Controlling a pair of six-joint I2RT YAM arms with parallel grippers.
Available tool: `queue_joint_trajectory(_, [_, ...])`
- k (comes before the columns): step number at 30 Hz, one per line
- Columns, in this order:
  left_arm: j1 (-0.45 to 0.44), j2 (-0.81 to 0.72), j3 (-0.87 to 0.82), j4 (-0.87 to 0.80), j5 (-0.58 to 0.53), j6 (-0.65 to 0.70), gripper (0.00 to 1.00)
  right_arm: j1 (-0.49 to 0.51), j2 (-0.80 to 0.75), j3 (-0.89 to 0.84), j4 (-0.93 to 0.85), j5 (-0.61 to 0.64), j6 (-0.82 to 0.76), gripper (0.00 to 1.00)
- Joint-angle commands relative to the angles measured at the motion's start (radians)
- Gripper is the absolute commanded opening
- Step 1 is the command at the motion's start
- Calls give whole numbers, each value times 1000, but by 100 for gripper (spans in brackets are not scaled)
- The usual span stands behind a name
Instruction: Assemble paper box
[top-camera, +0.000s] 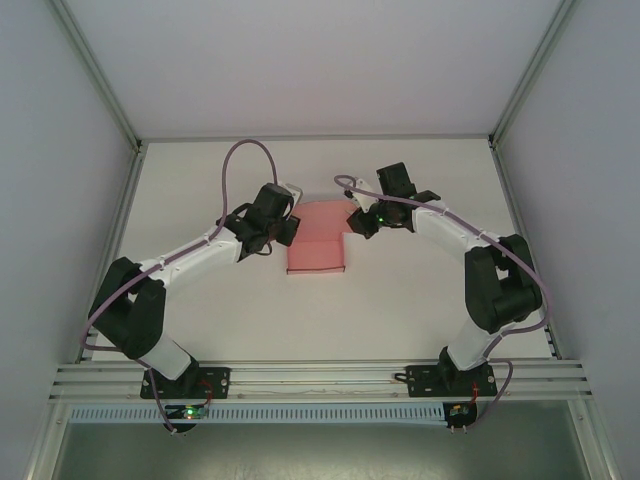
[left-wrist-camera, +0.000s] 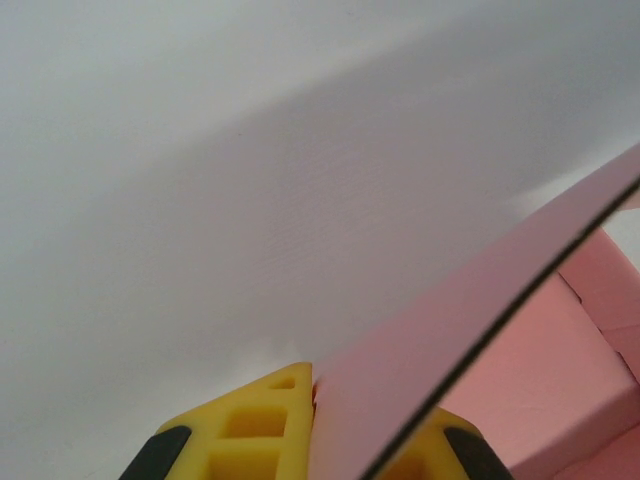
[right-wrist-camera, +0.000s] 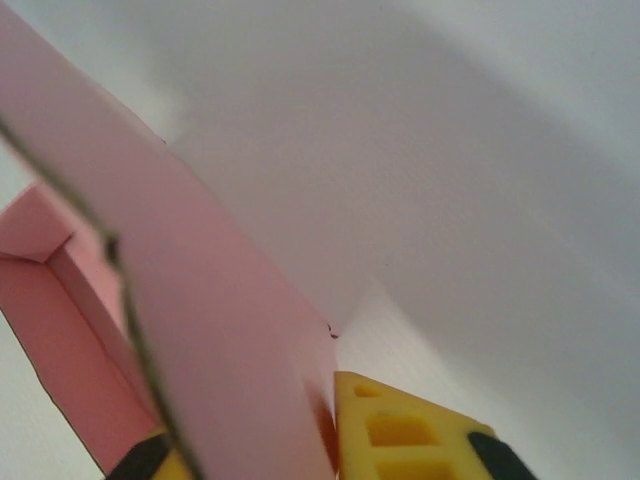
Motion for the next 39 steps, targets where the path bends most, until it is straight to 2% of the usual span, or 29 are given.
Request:
queue_joint_trajectory(1, [4, -9, -6, 44, -52, -40, 0, 23, -17, -21, -12, -14, 44, 7])
queue_joint_trajectory(5, [5, 16, 37, 24, -79, -258, 0, 93, -48, -44, 82, 85, 200, 4])
queue_joint_trajectory(8, [-7, 30, 24, 87, -60, -409, 0, 158, -79, -92, 231, 210, 372, 4])
queue_joint_trajectory(13, [-37, 43, 31, 123, -189, -518, 0, 199, -114, -214, 600, 311, 706, 3])
queue_joint_trajectory(16, [-43, 36, 0, 202, -173, -573, 0, 238, -119, -257, 746, 369, 821, 3])
queue_joint_trajectory(19, [-43, 42, -21, 265, -158, -608, 0, 271, -102, -272, 858, 364, 908, 5])
queue_joint_trajectory(27, [-43, 44, -115, 398, -189, -634, 0, 335, -64, -341, 928, 476, 812, 5])
queue_joint_trajectory(30, [-45, 55, -154, 479, -186, -658, 0, 338, -50, -371, 953, 448, 778, 4])
queue_joint_trajectory(39, [-44, 74, -114, 559, -23, -702, 0, 347, -4, -407, 963, 341, 762, 2])
